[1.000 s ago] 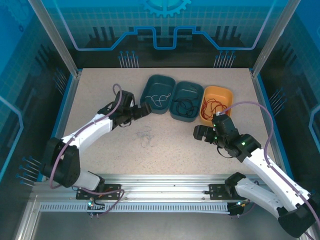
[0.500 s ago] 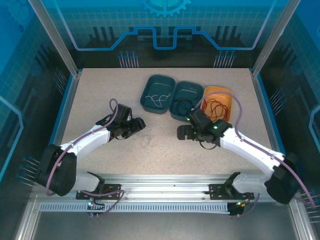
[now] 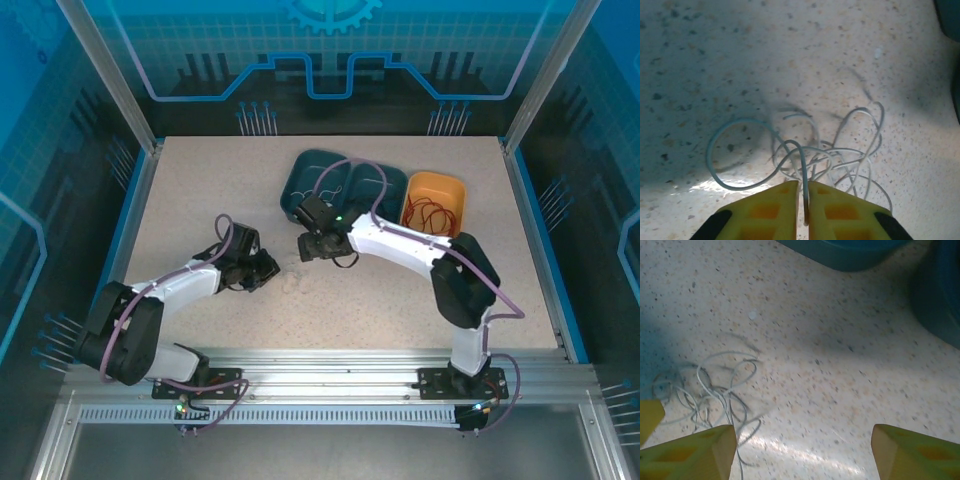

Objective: Untangle the cables

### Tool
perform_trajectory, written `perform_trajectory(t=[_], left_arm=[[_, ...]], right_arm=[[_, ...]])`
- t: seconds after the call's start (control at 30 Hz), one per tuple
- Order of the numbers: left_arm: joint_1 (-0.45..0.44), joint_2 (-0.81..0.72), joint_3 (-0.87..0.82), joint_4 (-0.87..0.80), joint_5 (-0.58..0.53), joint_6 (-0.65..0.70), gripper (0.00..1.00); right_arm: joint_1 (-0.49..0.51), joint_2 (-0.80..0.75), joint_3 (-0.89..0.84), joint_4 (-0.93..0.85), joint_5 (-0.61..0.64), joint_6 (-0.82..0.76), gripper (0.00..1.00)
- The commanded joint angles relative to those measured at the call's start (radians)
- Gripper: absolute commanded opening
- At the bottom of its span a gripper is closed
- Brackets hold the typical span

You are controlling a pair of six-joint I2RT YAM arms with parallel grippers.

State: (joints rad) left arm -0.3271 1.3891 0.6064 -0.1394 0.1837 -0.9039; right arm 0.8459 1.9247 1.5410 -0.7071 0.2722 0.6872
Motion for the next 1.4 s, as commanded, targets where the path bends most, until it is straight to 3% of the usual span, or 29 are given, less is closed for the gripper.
perform_trajectory(t=[0.0, 0.67, 0.87, 0.97, 1.37], left_arm=[[0.011, 0.010, -0.015, 0.031, 0.036, -0.009, 0.07], [0.011, -0.020, -0.033, 0.055, 0.063, -0.015, 0.05], [0.012, -0.043, -0.036, 0.041, 0.046, -0.013, 0.05], [0.013, -0.059, -0.036, 0.021, 0.026, -0.004, 0.05], [0.057, -0.137, -0.018, -0.093, -0.078, 0.061, 0.01]], right_arm=[[0.021, 0.069, 0.095, -0.048, -0.033, -0.003, 0.70], [0.058, 0.340, 0.356, -0.094, -0.113, -0.018, 0.52], [0.049, 0.355, 0.329, -0.095, -0.107, 0.001, 0.32], [0.045, 0.323, 0.288, -0.083, -0.085, 0.012, 0.12], [0.022, -0.029, -0.066, -0.002, 0.064, 0.072, 0.06]])
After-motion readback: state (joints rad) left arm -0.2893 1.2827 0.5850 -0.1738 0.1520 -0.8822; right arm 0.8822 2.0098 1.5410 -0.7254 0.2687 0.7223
